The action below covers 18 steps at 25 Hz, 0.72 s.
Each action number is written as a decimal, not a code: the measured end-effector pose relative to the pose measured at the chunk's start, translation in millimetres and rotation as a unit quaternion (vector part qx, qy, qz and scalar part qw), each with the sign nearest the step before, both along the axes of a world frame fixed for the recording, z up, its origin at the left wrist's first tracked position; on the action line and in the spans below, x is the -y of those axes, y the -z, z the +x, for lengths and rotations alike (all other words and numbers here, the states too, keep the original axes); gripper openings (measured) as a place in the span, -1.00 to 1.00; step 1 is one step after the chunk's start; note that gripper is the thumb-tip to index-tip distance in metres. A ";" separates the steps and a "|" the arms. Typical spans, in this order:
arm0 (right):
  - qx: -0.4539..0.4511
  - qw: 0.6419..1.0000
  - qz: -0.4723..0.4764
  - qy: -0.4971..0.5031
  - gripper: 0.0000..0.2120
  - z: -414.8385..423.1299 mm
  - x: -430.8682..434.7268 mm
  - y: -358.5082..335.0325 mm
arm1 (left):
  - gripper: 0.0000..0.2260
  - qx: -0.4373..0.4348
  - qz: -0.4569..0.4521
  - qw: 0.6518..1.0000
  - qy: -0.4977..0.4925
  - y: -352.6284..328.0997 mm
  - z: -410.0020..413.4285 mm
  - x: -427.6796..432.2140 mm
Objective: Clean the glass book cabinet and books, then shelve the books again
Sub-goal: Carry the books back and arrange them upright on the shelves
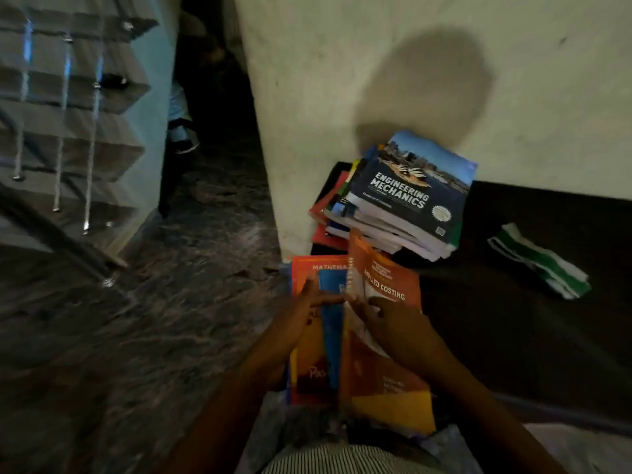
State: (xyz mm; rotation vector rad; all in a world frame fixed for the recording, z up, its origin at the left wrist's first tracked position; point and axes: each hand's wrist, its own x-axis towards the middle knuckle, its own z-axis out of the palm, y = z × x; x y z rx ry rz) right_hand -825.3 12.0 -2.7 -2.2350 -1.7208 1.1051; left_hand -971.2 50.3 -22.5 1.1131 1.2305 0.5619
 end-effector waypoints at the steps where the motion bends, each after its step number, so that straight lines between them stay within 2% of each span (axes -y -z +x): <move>1: -0.032 0.999 -0.009 0.037 -0.42 -3.1 -1.6 -8.1 | -0.50 0.030 -0.002 0.999 0.016 -2.3 2.7 -2.3; 4: -0.164 0.971 -0.016 0.176 -0.74 -6.3 -4.0 -18.3 | -0.60 0.104 -0.061 0.992 0.036 -3.9 8.0 -4.7; 5: -0.195 0.959 -0.022 0.205 -0.79 -6.4 -3.0 -17.3 | -0.66 0.118 -0.059 0.991 0.032 1.1 7.5 -6.6; 7: -0.198 0.956 -0.014 0.216 -0.72 -0.3 1.7 -9.9 | -0.75 0.175 -0.077 0.982 -0.007 15.1 -1.8 -6.5; 9: -0.175 0.960 0.009 0.220 -0.62 7.5 8.0 -6.9 | -0.72 0.216 -0.136 0.965 -0.064 29.0 -5.0 -0.2; 10: -0.182 0.955 0.009 0.235 -0.59 10.7 11.1 -6.3 | -0.71 0.218 -0.159 0.961 -0.058 36.2 -3.4 5.1; 12: -0.197 0.948 0.016 0.248 -0.54 13.5 18.4 -5.1 | -0.72 0.155 -0.142 0.978 0.017 45.6 5.1 15.1; 15: -0.086 0.983 0.024 0.161 -0.39 4.5 19.8 0.4 | -0.61 0.107 -0.074 0.990 0.045 44.7 17.8 21.5; 17: 0.030 0.996 0.024 0.086 -0.33 -4.1 21.4 3.0 | -0.65 0.114 -0.039 0.992 0.041 38.6 19.5 21.2; 18: 0.063 0.994 0.024 0.089 -0.36 -5.4 25.0 0.5 | -0.69 0.118 -0.033 0.992 0.042 34.9 17.0 20.9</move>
